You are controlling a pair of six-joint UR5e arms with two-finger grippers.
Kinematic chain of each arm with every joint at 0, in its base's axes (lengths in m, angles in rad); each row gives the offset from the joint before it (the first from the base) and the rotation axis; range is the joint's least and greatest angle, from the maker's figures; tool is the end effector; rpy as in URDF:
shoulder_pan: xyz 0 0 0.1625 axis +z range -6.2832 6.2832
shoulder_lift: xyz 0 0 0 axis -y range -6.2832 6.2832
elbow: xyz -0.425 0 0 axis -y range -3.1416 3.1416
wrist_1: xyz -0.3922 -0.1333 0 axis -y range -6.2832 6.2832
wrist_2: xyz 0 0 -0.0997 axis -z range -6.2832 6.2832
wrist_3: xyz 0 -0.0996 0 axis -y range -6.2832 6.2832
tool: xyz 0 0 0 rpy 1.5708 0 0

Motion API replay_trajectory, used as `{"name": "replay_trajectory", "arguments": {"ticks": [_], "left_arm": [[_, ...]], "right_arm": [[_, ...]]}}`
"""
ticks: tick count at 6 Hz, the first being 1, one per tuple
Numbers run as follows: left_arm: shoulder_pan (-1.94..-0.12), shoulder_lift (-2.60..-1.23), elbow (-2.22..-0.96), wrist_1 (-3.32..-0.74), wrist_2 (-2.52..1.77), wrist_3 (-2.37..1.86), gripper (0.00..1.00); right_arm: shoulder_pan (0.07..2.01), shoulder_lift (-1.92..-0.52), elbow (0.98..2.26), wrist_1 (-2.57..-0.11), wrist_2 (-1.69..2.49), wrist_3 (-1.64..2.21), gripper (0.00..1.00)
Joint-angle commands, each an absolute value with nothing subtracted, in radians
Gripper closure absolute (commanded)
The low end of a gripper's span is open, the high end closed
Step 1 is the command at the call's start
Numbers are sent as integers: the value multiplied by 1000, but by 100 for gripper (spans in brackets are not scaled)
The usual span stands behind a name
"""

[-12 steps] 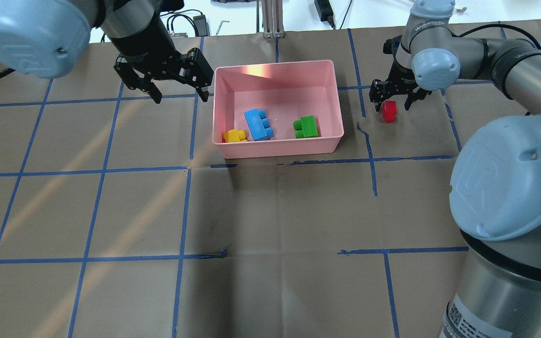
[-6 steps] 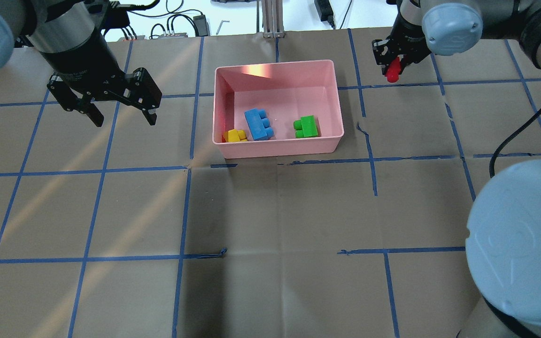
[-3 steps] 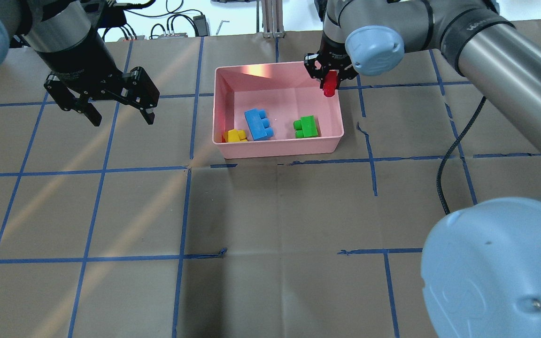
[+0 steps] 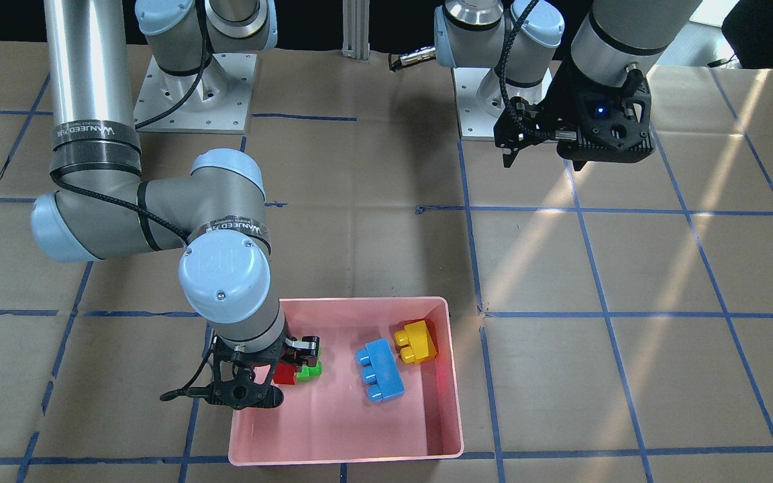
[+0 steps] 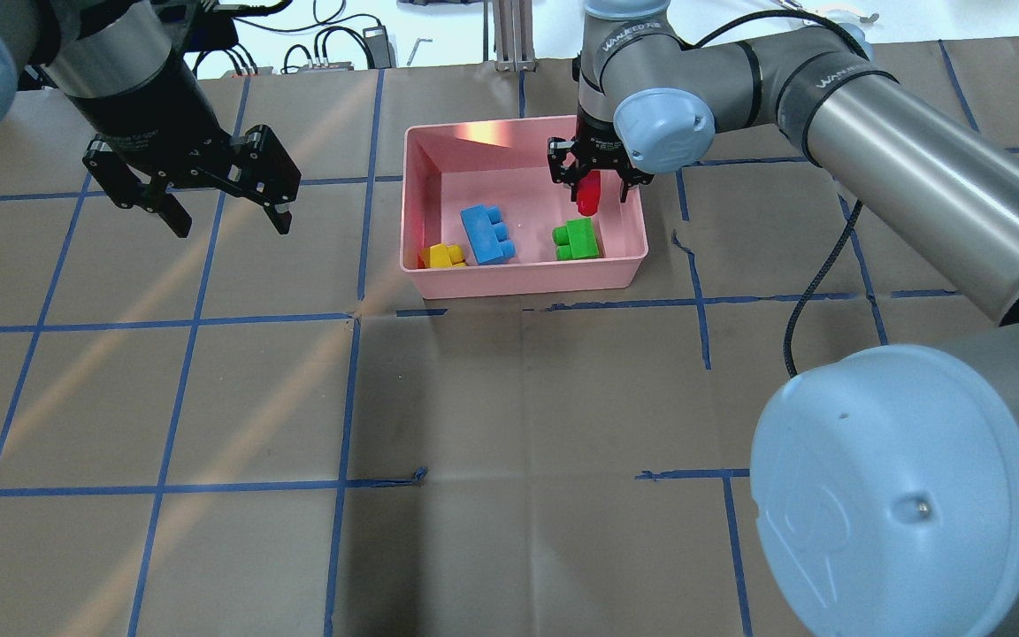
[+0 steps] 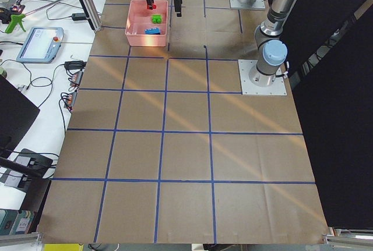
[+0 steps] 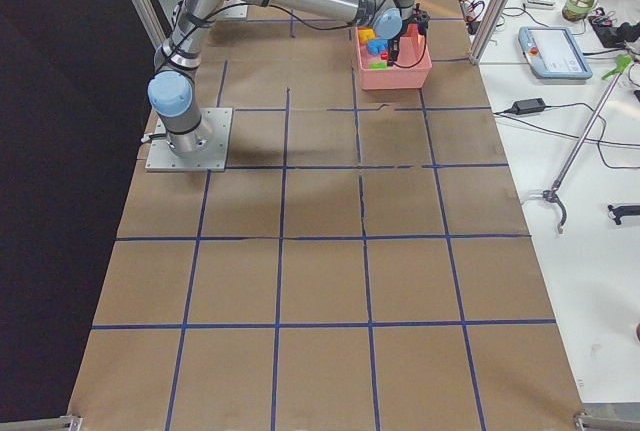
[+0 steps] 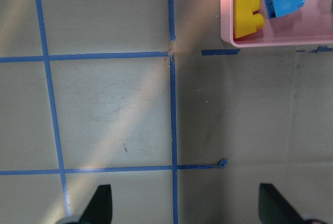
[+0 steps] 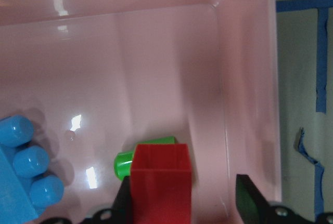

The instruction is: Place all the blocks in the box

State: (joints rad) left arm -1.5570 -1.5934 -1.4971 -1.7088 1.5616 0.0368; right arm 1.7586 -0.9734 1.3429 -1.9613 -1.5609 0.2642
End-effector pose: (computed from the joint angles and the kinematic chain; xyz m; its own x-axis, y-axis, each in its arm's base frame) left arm -0.1274 -0.4938 0.4995 -0.9997 0.0221 0.0123 0.0231 0.9960 0.0864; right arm 0.2638 -0.6691 0.2748 -0.9970 0.0761 -0.0150 0.0763 0.9969 -0.0177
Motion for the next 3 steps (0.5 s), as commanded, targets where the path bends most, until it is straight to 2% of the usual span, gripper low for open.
{"name": "replay_trajectory", "arguments": {"ticks": [1, 3], "left_arm": [[-1557, -1594, -1497, -1709, 1563, 37, 0], [-1557, -1594, -1497, -1709, 1563, 35, 0]], "right_arm": [[1750, -1038, 1333, -1947, -1563, 264, 0], [1740, -1092, 1341, -1928, -1563, 256, 0]]}}
